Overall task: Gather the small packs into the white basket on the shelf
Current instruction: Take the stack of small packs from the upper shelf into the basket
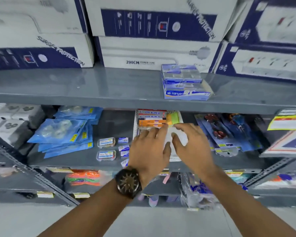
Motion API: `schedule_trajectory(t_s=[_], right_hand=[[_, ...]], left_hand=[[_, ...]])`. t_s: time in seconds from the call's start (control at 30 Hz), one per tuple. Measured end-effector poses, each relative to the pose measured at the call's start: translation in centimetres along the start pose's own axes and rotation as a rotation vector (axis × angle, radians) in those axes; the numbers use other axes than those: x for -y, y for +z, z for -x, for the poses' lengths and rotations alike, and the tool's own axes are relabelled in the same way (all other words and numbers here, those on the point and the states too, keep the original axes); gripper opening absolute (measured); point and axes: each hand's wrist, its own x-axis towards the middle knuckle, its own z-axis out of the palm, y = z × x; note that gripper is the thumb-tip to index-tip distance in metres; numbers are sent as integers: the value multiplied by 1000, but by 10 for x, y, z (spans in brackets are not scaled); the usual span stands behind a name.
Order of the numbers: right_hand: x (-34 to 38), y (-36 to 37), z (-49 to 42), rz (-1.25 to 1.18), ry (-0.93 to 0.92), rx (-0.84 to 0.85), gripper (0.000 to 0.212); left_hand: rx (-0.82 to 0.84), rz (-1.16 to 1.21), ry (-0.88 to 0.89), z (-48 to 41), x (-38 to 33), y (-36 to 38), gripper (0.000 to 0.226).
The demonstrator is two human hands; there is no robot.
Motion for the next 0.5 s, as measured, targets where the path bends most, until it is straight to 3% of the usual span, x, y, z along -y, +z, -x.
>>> schedule_trajectory(t_s=[0.1, 0.2, 0.37, 0.5], right_hand=[[20, -47, -6, -54, -88, -134, 25], [33, -80, -26, -72, -126, -258, 21], [37, -109, -82, 11, -47, -259, 27], [33, -112, -118, 166, 122, -91, 36]], left_hand=[[-253, 43, 56, -12, -21, -49, 48], [-337, 47, 36, -37, -25, -87, 46], [-284, 41, -94, -86, -13, -117, 38], [-54, 24, -257, -119, -1, -122, 43]])
